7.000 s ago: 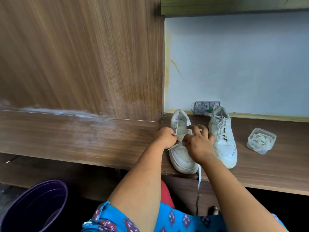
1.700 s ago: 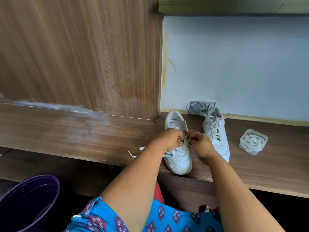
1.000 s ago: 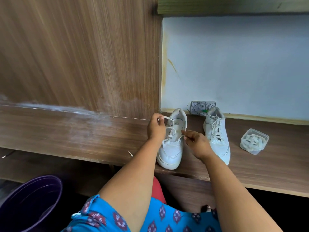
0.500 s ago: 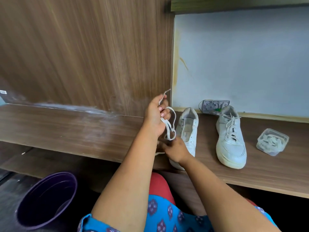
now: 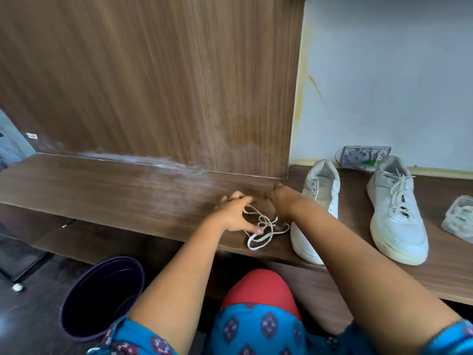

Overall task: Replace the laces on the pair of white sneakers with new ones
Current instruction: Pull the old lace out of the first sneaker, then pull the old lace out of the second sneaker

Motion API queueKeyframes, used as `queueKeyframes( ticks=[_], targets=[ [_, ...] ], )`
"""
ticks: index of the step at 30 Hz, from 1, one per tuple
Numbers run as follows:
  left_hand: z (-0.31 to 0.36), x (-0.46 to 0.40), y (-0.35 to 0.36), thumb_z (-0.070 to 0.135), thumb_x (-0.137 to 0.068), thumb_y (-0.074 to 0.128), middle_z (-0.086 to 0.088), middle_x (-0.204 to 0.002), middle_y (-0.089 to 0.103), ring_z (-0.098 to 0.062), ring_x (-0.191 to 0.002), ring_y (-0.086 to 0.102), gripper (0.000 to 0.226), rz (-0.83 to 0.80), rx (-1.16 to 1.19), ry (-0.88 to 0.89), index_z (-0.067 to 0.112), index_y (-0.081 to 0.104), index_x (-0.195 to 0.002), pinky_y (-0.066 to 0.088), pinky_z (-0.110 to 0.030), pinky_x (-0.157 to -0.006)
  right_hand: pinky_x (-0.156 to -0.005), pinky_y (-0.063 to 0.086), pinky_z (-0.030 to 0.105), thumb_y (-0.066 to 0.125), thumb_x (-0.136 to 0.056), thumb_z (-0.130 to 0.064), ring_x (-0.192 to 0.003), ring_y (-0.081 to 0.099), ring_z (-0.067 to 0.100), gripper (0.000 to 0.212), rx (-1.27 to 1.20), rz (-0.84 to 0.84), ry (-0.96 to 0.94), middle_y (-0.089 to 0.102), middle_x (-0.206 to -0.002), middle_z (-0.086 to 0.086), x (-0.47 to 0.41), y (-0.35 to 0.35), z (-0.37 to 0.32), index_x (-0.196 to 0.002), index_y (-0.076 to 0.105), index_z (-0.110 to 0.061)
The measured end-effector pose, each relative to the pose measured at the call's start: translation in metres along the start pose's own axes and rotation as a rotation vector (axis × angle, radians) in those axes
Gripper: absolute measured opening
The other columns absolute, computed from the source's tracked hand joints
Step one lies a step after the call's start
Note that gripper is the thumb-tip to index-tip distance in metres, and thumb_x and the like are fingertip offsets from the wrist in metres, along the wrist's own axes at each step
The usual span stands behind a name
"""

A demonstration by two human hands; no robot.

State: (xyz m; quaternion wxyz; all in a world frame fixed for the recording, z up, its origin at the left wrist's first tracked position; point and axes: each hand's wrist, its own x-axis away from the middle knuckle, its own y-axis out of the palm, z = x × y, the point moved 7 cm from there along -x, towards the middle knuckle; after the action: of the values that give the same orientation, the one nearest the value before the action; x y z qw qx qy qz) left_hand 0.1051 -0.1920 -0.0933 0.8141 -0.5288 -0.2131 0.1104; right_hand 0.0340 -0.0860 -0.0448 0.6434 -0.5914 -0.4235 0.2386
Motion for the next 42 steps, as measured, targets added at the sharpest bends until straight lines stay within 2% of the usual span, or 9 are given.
queueKeyframes(
  ticks=[4, 10, 15, 17, 23, 28, 36, 39, 42],
  targets=[
    [-0.001, 0.001, 0.023, 0.057, -0.049, 0.088, -0.005, -0.153, 0.01, -0.036, -0.143, 0.005, 0.135, -0.118, -0.047, 0.002, 0.032, 0.006, -0.153, 0.02, -0.048, -0.118, -0.1, 0.036, 0.026, 0.082, -0.074, -0.019, -0.129, 0.046, 0.021, 0.08, 0.173, -0.27, -0.078, 0.048, -0.142, 0.004, -0.01, 0.024, -0.017, -0.142, 0.04, -0.014],
    [-0.004, -0.011, 0.028, 0.024, -0.082, 0.07, -0.012, -0.131, 0.042, -0.031, -0.12, 0.05, 0.047, 0.102, 0.135, 0.029, 0.016, 0.052, -0.125, 0.039, -0.027, -0.098, -0.085, 0.048, 0.029, 0.071, -0.079, -0.009, -0.11, 0.06, 0.027, 0.05, 0.021, -0.145, 0.005, 0.061, -0.125, 0.011, -0.044, 0.047, -0.027, -0.126, 0.056, -0.007],
    [-0.039, -0.007, -0.017, 0.017, -0.086, 0.064, -0.015, -0.124, 0.056, -0.034, -0.114, 0.055, 0.032, 0.345, 0.231, -0.163, 0.011, 0.053, -0.115, 0.044, -0.034, -0.088, -0.072, 0.042, 0.027, 0.054, -0.088, -0.014, -0.099, 0.062, 0.027, 0.009, -0.414, 0.174, 0.04, 0.065, -0.099, 0.011, -0.069, 0.017, -0.047, -0.084, 0.062, -0.011],
    [-0.057, -0.005, -0.042, 0.019, -0.085, 0.066, -0.014, -0.122, 0.056, -0.034, -0.112, 0.056, 0.036, 0.476, 0.318, -0.241, 0.011, 0.051, -0.117, 0.043, -0.032, -0.085, -0.068, 0.038, 0.023, 0.057, -0.084, -0.011, -0.087, 0.061, 0.022, 0.014, -0.648, 0.289, 0.054, 0.064, -0.086, 0.006, -0.073, 0.004, -0.054, -0.071, 0.058, -0.016],
    [-0.086, -0.016, -0.032, 0.015, -0.078, 0.078, -0.017, -0.146, 0.037, -0.031, -0.131, 0.042, 0.09, 0.102, 0.224, -0.303, 0.01, 0.02, -0.147, 0.039, -0.033, -0.102, -0.074, 0.044, 0.027, 0.05, -0.09, -0.009, -0.097, 0.061, 0.02, 0.027, -0.533, 0.091, 0.062, 0.066, -0.116, 0.015, -0.09, 0.032, -0.068, -0.112, 0.065, -0.002],
    [-0.091, -0.009, -0.027, 0.015, -0.082, 0.07, -0.015, -0.148, 0.028, -0.031, -0.136, 0.033, 0.081, 0.104, 0.171, -0.331, 0.014, 0.023, -0.148, 0.033, -0.03, -0.109, -0.098, 0.048, 0.036, 0.056, -0.085, -0.005, -0.113, 0.057, 0.027, 0.043, -0.79, 0.155, 0.148, 0.057, -0.128, 0.016, -0.087, 0.031, -0.035, -0.127, 0.055, -0.004],
    [0.061, -0.01, -0.044, 0.025, -0.085, 0.068, -0.011, -0.147, 0.038, -0.026, -0.135, 0.038, 0.075, 0.39, 0.531, -0.057, 0.015, 0.028, -0.146, 0.034, -0.031, -0.109, -0.075, 0.039, 0.017, 0.053, -0.079, -0.003, -0.087, 0.062, 0.024, 0.027, -0.71, 0.76, 0.157, 0.063, -0.099, 0.008, 0.023, -0.038, 0.061, -0.102, 0.068, -0.008],
    [0.144, -0.009, -0.028, 0.021, -0.085, 0.068, -0.009, -0.137, 0.051, -0.026, -0.125, 0.05, 0.063, 0.367, 0.596, 0.091, 0.013, 0.036, -0.139, 0.041, -0.029, -0.1, -0.076, 0.048, 0.034, 0.055, -0.073, -0.011, -0.087, 0.06, 0.033, 0.027, -0.677, 0.95, 0.341, 0.062, -0.095, 0.016, 0.082, -0.028, 0.13, -0.098, 0.064, -0.006],
    [0.218, -0.007, 0.002, 0.023, -0.085, 0.068, -0.012, -0.14, 0.049, -0.029, -0.128, 0.048, 0.066, 0.241, 0.521, 0.204, 0.01, 0.034, -0.141, 0.041, -0.032, -0.102, -0.095, 0.039, 0.043, 0.07, -0.077, -0.025, -0.11, 0.049, 0.041, 0.052, -0.652, 0.875, 0.677, 0.052, -0.117, 0.026, 0.133, 0.007, 0.199, -0.118, 0.053, 0.0]
  ],
)
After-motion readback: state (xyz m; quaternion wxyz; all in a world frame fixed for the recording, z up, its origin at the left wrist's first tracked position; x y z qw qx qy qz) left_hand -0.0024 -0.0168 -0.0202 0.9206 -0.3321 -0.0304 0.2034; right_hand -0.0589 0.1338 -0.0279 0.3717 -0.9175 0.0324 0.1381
